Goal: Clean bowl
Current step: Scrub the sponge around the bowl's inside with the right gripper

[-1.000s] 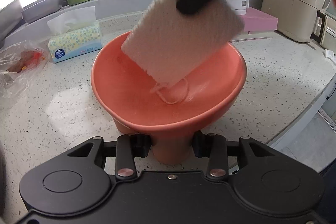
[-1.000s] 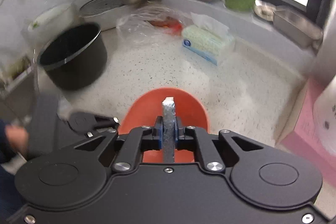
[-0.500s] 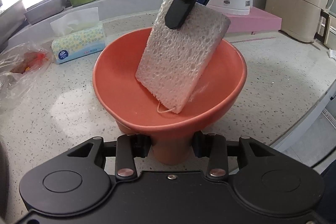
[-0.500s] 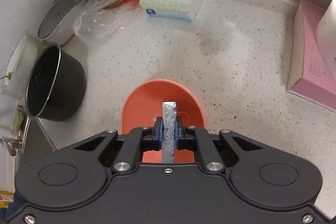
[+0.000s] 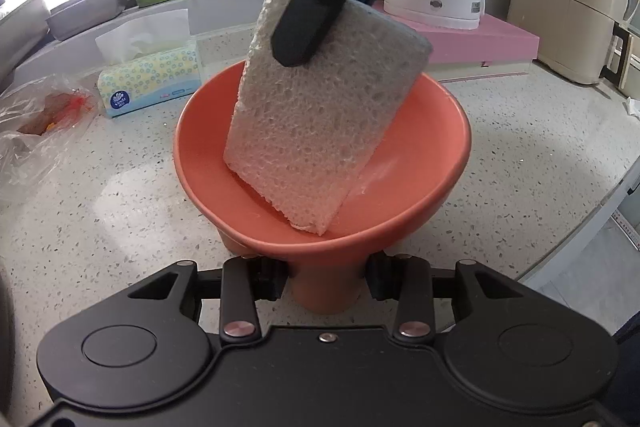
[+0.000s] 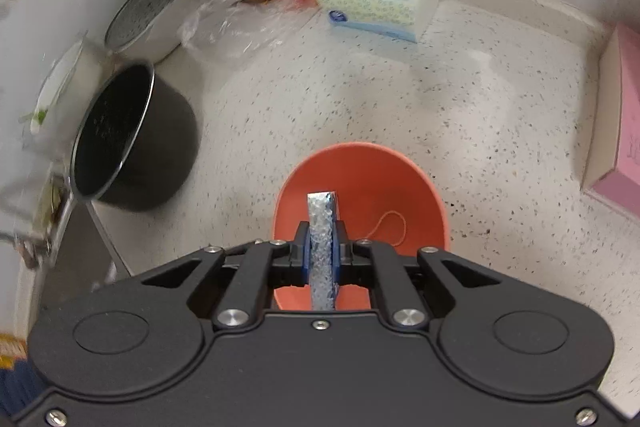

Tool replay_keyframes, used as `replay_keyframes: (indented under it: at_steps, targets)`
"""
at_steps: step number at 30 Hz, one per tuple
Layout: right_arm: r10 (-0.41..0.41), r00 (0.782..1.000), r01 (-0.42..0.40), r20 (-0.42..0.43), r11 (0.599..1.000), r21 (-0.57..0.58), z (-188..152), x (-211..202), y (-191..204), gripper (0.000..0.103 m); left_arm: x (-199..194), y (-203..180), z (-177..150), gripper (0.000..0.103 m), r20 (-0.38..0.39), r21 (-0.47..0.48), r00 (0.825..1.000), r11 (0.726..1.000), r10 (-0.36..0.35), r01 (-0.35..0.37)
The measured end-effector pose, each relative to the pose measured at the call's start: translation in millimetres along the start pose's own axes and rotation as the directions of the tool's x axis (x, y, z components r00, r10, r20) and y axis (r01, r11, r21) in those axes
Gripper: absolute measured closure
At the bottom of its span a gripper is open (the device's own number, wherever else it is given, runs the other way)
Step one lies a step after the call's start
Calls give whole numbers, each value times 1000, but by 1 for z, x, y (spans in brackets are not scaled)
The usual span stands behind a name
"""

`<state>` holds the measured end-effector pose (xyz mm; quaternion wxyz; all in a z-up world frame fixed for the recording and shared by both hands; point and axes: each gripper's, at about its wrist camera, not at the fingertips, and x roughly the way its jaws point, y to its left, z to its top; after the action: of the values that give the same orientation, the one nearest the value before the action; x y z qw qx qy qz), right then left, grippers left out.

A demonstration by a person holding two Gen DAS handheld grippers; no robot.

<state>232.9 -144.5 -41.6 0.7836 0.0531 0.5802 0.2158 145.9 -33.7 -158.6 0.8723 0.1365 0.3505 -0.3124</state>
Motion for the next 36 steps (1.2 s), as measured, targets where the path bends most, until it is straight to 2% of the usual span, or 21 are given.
replay_keyframes:
  at_steps: [5, 9, 15, 18, 21, 27, 36]
  targets:
    - [-17, 1000, 17, -10, 999, -49, -2, 3, 6, 92, 0, 0, 0, 65, -1, -2, 1000, 1000, 2, -2]
    - [-24, 1000, 23, -17, 999, -38, 2, 8, 5, 92, 0, -1, 0, 65, -2, 0, 1000, 1000, 3, -3]
    - [-1, 997, -6, -78, 996, -93, -3, 0, 10, 92, 0, 1, 0, 65, -1, -6, 1000, 1000, 1, -1]
    - [-57, 993, 42, -107, 990, -133, -8, -7, 6, 92, 0, 1, -1, 65, 1, -8, 1000, 1000, -1, 1]
    - [-115, 990, 102, -86, 984, -143, -10, -15, -5, 92, 0, 2, -1, 65, 2, -9, 1000, 1000, -2, 2]
    - [-161, 987, 159, -7, 977, -143, -3, -26, -20, 91, 0, 2, -1, 65, 0, -4, 1000, 1000, -6, 6]
    - [-147, 985, 164, 90, 959, -230, 8, -13, 1, 91, 0, 2, -1, 65, -2, -6, 1000, 1000, -5, 5]
